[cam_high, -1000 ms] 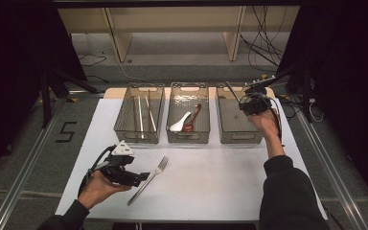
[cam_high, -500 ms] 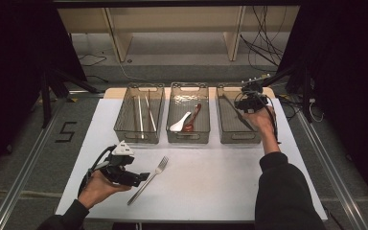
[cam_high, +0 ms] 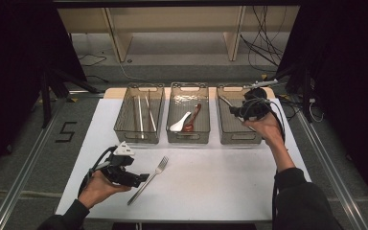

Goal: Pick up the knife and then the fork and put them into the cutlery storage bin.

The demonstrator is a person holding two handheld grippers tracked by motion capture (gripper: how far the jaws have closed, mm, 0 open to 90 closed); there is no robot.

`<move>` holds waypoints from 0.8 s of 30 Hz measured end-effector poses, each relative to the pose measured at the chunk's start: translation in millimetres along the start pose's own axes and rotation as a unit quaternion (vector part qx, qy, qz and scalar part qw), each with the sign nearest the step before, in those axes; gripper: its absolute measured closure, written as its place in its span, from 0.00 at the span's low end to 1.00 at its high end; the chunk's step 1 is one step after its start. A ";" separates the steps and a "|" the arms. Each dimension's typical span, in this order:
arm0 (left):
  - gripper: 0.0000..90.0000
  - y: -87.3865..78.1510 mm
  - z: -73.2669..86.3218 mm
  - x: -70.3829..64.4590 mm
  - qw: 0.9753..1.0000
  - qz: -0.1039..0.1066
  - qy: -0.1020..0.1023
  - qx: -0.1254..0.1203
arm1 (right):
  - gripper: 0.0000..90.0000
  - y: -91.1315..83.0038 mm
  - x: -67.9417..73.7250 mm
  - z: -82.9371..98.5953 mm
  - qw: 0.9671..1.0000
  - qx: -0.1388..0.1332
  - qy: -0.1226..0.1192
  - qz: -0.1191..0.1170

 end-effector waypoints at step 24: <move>0.45 32.6 16.4 -7.6 0.989 0.005 0.023 0.143 | 0.32 -46.9 63.8 85.6 0.995 -0.012 -0.012 -0.100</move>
Point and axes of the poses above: each handheld gripper's, and its own axes: y roughly forward along the jaws, z roughly out of its underside, x roughly to its left, the point moved 6 cm from there along y, roughly forward along the jaws, and after that the axes turned 1 degree about y, right-handed, at the moved point
